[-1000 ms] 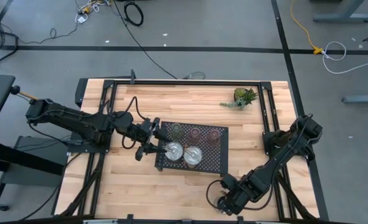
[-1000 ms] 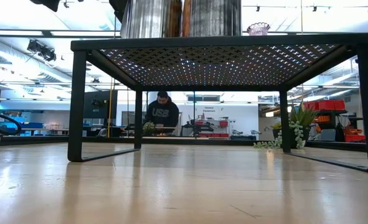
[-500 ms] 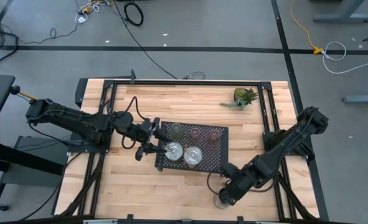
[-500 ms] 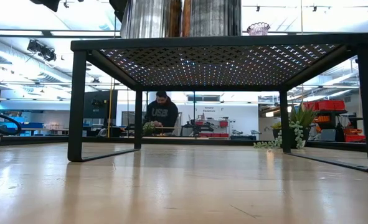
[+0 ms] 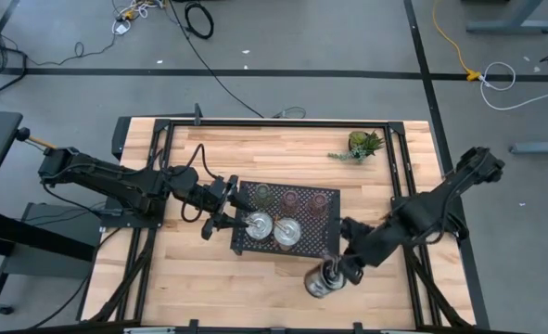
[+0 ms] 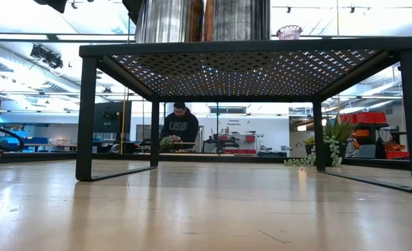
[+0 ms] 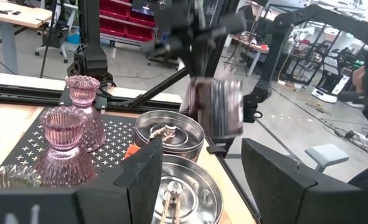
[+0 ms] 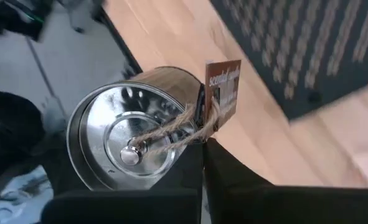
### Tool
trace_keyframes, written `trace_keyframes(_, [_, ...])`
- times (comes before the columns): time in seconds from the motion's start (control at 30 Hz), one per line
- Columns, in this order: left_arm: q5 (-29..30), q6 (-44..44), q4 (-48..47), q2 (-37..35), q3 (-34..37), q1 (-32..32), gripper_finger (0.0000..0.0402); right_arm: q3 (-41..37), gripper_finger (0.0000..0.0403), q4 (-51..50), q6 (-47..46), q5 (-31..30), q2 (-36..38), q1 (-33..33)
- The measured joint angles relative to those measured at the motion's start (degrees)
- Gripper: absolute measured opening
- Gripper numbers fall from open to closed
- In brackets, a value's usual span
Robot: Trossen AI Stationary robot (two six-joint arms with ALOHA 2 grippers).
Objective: Pick & Place candle stick holders
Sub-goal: Put the brown scented candle on the shelf
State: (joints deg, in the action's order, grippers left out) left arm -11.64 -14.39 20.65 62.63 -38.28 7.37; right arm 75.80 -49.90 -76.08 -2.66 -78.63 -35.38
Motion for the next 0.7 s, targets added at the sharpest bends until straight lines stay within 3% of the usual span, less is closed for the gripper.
trace_keyframes(0.17, [0.0, 0.0, 0.0, 0.0, 0.0, 0.0, 0.0222, 9.2, 0.0000, -5.7, 6.7, -2.6, 0.0, 2.6])
trace_keyframes(0.37, [0.0, 0.0, -0.3, 0.0, 0.0, 0.0, 0.0222, 15.4, 0.0000, -20.6, 4.3, -5.3, -0.9, 5.5])
trace_keyframes(0.47, [0.0, 0.0, -0.5, 0.0, 0.0, 0.0, 0.0222, 15.9, 0.0000, -25.5, 3.1, -2.9, -2.5, 7.2])
trace_keyframes(0.7, [0.0, 0.1, -0.5, 0.0, 0.0, 0.0, 0.0222, 16.1, 0.0000, -24.2, 8.4, 3.5, -7.1, 11.9])
